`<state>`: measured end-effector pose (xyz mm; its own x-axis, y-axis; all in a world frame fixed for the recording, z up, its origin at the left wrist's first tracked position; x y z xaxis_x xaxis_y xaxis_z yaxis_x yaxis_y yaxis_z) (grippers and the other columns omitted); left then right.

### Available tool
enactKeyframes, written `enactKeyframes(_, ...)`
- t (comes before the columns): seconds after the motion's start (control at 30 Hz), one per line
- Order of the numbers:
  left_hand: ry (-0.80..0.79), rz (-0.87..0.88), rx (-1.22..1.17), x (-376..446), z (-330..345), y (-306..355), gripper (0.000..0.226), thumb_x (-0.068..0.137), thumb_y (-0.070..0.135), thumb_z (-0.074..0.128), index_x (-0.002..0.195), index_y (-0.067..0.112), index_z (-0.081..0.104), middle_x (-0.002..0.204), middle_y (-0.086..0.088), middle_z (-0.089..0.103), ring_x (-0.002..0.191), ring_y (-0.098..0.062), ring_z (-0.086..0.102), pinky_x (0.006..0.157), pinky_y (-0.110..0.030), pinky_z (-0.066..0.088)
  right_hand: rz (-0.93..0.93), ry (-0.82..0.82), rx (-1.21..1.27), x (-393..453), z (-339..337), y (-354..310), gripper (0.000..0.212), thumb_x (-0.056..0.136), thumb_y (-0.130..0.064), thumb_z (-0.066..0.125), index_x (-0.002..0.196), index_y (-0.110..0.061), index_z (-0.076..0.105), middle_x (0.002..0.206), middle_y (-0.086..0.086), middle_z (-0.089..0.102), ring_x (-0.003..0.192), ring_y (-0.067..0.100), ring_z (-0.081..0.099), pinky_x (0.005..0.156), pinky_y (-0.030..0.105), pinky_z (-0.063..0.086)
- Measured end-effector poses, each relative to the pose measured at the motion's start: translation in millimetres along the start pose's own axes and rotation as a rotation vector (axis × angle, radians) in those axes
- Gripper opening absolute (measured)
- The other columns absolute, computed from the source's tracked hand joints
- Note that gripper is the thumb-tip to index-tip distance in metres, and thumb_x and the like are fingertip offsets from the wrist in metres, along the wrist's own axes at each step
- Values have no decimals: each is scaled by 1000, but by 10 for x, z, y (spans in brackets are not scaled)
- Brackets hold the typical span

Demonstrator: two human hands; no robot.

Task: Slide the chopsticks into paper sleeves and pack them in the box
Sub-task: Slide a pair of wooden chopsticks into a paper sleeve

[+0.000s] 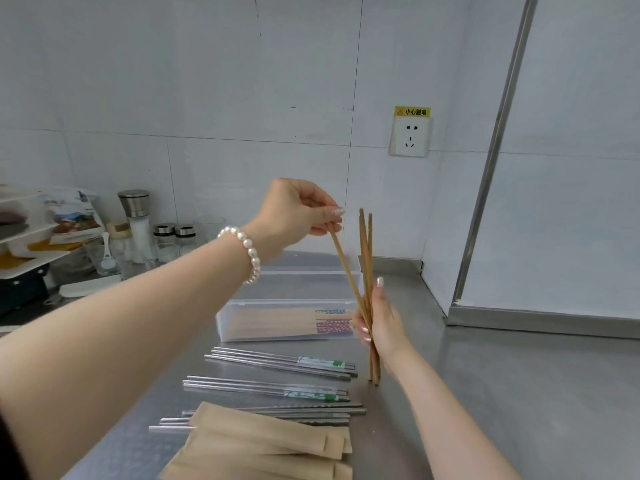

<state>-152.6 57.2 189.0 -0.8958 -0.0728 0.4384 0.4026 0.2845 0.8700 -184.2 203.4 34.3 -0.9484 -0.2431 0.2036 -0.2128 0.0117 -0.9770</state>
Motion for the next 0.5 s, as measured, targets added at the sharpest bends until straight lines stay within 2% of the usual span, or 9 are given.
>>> enactKeyframes(0.13,-18,-32,-33,-103,-64,-138,9,73,5,73,79,1,68,66,-7,71,69,-19,71,66,-26,58,-28,-37,-67,5,63,-5,52,89,-55,17,60,-15,30,47,-4,29,37,5,27,39,14,25)
enactKeyframes(0.3,7,-37,-51,-146,38,-207,19,71,3,74,86,-5,67,74,-13,71,65,-17,70,60,-21,56,-80,-41,-77,19,130,15,48,79,-62,22,62,-18,29,51,-3,28,41,5,26,42,13,26)
enactKeyframes(0.5,54,21,-52,-95,78,-163,22,70,5,76,89,6,66,75,-11,71,71,-21,71,67,-28,58,-82,-66,-76,5,124,10,48,78,-61,22,65,-16,31,51,-3,31,41,4,28,43,13,27)
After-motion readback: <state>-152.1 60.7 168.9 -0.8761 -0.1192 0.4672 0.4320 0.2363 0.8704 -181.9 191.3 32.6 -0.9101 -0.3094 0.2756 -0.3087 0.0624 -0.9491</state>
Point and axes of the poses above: each hand's wrist, its own x-axis towards the middle knuckle, its own z-axis out of the palm, y = z × x, the point moved 3 cm from there along x, towards the middle knuckle
